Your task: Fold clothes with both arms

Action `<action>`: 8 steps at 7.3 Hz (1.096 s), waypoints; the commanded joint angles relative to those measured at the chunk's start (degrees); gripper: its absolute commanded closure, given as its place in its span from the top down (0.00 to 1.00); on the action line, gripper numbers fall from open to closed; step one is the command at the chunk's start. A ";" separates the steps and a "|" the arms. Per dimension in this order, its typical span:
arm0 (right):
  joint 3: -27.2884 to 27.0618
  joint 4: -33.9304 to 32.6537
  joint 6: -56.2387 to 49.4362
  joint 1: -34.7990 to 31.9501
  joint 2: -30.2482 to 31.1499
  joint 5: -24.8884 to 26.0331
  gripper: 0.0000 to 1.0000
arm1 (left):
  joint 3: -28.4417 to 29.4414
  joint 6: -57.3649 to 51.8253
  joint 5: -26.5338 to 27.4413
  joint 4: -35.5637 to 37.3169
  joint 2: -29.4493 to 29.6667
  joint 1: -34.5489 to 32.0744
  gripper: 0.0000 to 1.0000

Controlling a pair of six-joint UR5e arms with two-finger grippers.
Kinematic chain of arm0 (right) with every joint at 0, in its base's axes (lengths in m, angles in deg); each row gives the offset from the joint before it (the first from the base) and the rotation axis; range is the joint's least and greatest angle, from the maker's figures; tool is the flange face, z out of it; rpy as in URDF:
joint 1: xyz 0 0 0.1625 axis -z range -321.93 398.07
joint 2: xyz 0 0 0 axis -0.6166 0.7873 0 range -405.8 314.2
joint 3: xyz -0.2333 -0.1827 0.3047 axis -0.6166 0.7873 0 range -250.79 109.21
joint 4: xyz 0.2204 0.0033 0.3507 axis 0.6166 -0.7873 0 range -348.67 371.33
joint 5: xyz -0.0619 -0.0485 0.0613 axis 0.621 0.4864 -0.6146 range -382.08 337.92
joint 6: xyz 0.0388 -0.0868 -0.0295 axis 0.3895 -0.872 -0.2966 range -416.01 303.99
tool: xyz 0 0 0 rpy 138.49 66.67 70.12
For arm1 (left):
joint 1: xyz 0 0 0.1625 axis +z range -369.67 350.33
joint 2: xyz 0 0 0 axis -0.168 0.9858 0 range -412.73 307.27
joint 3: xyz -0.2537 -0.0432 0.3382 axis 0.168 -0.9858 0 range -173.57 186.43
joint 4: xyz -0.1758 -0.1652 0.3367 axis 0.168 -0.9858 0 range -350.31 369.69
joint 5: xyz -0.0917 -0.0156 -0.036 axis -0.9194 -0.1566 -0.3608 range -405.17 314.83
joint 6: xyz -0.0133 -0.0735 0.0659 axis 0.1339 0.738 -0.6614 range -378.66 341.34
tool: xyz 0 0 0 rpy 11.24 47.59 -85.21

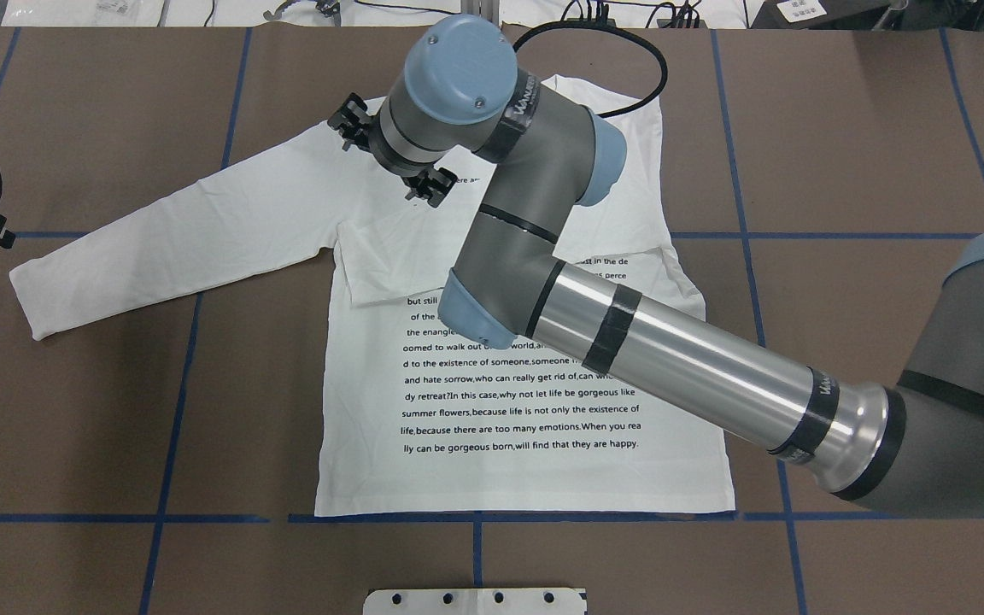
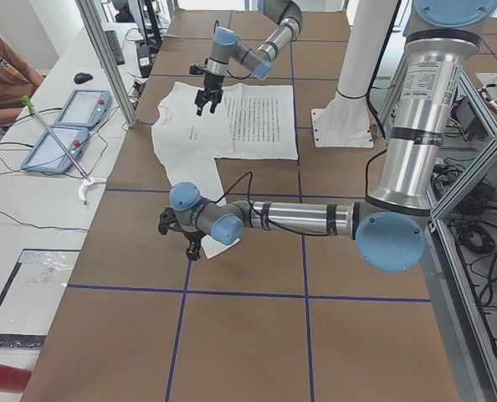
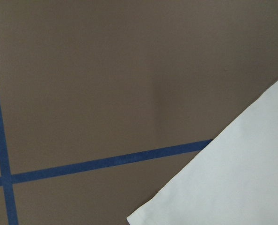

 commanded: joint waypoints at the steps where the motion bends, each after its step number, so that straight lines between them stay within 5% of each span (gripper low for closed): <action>1: -2.50 0.09 -0.57 -1.05 3.14 -1.95 0.99 | 3.02 0.27 -2.14 -0.17 0.53 1.68 0.81; 6: -3.82 0.35 -0.57 -1.05 4.90 -1.95 0.99 | 3.64 0.26 -2.14 -0.08 0.79 4.85 0.70; 8: -4.17 0.36 -0.48 -1.05 4.99 -1.95 0.99 | 3.65 -0.35 -1.97 -0.17 0.71 4.85 0.58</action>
